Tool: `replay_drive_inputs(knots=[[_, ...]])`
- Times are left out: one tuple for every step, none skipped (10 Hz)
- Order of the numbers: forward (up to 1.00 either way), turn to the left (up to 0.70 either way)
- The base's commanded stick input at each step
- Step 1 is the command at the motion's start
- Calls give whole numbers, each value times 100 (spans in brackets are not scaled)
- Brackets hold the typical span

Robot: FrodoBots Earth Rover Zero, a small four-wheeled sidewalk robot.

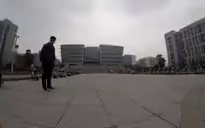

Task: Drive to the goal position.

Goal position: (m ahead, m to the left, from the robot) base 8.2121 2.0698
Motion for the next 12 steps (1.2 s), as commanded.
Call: replay_drive_inputs(knots=[[70, -1], [70, -1], [70, -1], [70, -1], [70, -1], [70, -1], [70, -1], [70, -1], [70, -1], [70, -1], [70, -1], [70, -1]])
